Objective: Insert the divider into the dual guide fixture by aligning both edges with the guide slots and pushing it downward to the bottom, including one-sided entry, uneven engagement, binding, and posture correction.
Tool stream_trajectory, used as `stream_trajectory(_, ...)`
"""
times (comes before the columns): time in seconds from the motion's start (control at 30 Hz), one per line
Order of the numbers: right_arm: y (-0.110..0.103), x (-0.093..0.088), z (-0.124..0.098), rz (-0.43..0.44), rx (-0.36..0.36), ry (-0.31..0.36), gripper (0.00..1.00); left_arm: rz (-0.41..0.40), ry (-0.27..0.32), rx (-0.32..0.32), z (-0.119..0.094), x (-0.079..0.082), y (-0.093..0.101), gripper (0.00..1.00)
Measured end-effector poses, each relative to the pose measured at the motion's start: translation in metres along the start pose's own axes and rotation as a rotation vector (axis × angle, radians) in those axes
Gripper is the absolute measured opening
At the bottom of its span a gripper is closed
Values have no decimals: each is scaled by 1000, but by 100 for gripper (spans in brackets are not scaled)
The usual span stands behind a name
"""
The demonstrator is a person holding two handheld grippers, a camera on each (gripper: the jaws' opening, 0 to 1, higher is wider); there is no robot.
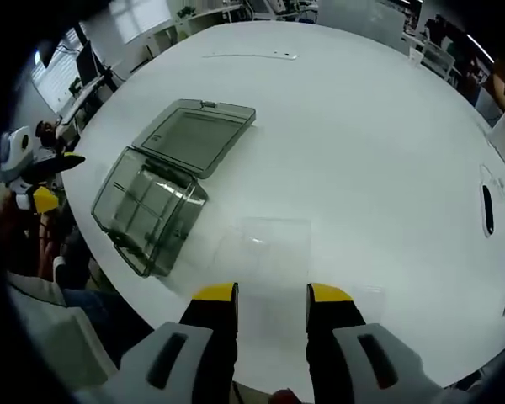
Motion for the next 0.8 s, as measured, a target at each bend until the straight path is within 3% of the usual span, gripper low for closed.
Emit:
stream_trajectory(0.37, -10, -3, -7, -22, 13, 33, 26, 4, 4, -21, 3, -4, 9, 77)
stream_trajectory(0.8, -26, 6, -19, -60, 36, 87, 26, 25, 34, -70, 7, 9, 26, 69)
Point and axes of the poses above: the point that each gripper's makers call its tool centre point, and the gripper's own axes: z roughly forward along the fingers, y roughly to its right, x roughly out of its top, the point moved 8 cm from there along -z, roughly backward along the fingers, and after that the axes turned 11 degrees about -y, right-handed, at the moved point
